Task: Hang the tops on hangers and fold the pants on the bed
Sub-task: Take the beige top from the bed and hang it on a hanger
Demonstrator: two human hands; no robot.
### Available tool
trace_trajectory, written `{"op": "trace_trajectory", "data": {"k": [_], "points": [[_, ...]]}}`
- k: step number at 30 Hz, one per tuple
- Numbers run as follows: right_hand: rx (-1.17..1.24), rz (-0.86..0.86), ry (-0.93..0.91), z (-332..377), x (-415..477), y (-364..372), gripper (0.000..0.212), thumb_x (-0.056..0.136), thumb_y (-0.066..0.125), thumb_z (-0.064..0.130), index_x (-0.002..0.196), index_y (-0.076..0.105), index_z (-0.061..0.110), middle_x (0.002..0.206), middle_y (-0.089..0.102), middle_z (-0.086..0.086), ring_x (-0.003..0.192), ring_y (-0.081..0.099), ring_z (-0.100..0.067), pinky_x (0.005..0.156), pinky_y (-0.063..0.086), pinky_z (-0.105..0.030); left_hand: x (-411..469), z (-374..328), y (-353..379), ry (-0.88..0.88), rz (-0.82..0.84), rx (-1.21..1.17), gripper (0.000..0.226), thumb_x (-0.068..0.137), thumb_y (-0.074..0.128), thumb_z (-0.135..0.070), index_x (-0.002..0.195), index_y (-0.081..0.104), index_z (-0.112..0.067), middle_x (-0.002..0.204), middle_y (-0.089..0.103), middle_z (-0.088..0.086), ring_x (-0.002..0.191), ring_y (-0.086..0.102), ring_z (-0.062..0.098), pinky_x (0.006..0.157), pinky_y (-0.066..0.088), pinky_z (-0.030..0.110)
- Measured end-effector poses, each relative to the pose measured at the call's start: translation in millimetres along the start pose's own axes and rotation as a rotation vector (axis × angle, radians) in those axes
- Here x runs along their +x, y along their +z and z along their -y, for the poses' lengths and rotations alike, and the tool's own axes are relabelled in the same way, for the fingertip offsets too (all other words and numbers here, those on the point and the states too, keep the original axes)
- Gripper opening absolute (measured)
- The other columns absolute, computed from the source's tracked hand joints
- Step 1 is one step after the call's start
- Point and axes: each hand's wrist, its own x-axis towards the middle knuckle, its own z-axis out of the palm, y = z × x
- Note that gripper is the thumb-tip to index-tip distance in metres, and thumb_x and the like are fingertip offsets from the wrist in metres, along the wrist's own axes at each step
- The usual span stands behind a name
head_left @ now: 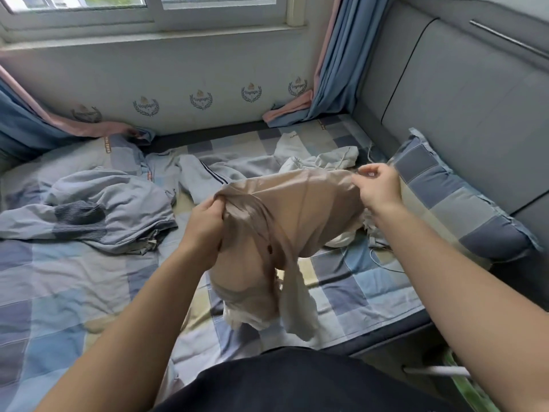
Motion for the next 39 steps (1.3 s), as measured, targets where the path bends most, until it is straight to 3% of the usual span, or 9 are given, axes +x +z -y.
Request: {"op": "trace_trajectory", "data": {"k": [3,6,9,16,22,28,32,35,39], "points": [[-0.055,0.019,-0.192,-8,-29,4,0.029,0.091,0.067,0.012,0.119,0.057,0.017,0.113,0.059,0.004,0.097,0.058,-0.012,0.082,0.049,-0.025,-4,-8,-1,-0.202,0.041,-0.248,0.035,0.109,0.039,-0.027,0.112,0.071,-0.013,0.107,0.077,0.008,0.103,0.073,0.022,0.089,0.057,0.038],[-0.029,0.385,-0.323,-27,-80,23,0.010,0.089,0.070,0.016,0.097,0.066,0.018,0.089,0.069,0.003,0.080,0.065,-0.008,0.072,0.053,-0.019,-13,-15,6,-0.329,0.092,-0.355,0.039,0.110,0.037,-0.027,0.124,0.065,-0.004,0.116,0.074,0.013,0.110,0.071,0.026,0.097,0.055,0.041],[-0.147,0.708,-0.235,-53,-123,54,0.044,0.080,0.079,0.037,0.117,0.060,0.023,0.111,0.066,0.004,0.101,0.062,-0.006,0.087,0.050,-0.021,-24,-22,16,-0.339,0.161,-0.325,0.039,0.110,0.038,-0.028,0.122,0.066,-0.004,0.114,0.075,0.014,0.101,0.074,0.027,0.080,0.061,0.038],[-0.277,0.597,-0.214,-75,-108,68,0.013,0.085,0.058,0.002,0.076,0.062,0.012,0.074,0.065,-0.006,0.075,0.059,-0.022,0.071,0.049,-0.044,-15,-40,4,0.095,0.126,0.034,0.027,0.106,0.050,-0.028,0.096,0.073,-0.017,0.083,0.074,0.000,0.074,0.068,0.013,0.067,0.056,0.026],[-0.102,0.535,-0.248,-45,-76,30,0.031,0.095,0.049,-0.004,0.075,0.055,0.019,0.054,0.044,0.010,0.046,0.034,-0.002,0.047,0.028,-0.020,14,-23,-36,0.456,-0.096,0.442,0.041,0.102,0.057,-0.026,0.073,0.053,0.002,0.059,0.042,-0.007,0.053,0.035,0.005,0.049,0.029,0.022],[0.254,0.508,-0.019,-8,-68,21,0.029,0.107,0.047,0.019,0.098,0.064,-0.003,0.082,0.064,-0.010,0.076,0.059,-0.021,0.076,0.051,-0.033,0,-1,-13,0.501,-0.302,0.597,0.017,0.095,0.066,-0.020,0.108,0.060,-0.011,0.099,0.063,0.008,0.095,0.059,0.028,0.088,0.048,0.040],[0.379,0.493,0.204,9,-67,19,0.022,0.107,0.048,0.019,0.103,0.068,0.010,0.097,0.075,-0.006,0.091,0.072,-0.018,0.088,0.059,-0.033,-44,28,21,0.576,0.135,0.530,0.018,0.090,0.075,-0.025,0.096,0.060,-0.018,0.090,0.065,-0.003,0.079,0.061,0.010,0.070,0.049,0.023],[0.505,0.504,0.279,17,-68,17,0.024,0.107,0.046,0.017,0.114,0.066,0.004,0.098,0.077,-0.010,0.092,0.074,-0.020,0.080,0.061,-0.033,-57,48,42,0.377,0.528,0.594,0.042,0.082,0.082,-0.036,0.116,0.060,-0.024,0.113,0.065,-0.007,0.103,0.062,0.007,0.087,0.051,0.024],[0.604,0.569,0.378,24,-67,11,0.032,0.106,0.046,0.024,0.109,0.068,0.002,0.103,0.075,-0.019,0.091,0.074,-0.028,0.077,0.063,-0.041,-51,63,55,0.385,0.346,0.690,0.007,0.092,0.067,-0.016,0.096,0.064,-0.011,0.091,0.070,0.007,0.090,0.064,0.028,0.078,0.051,0.043]]}}
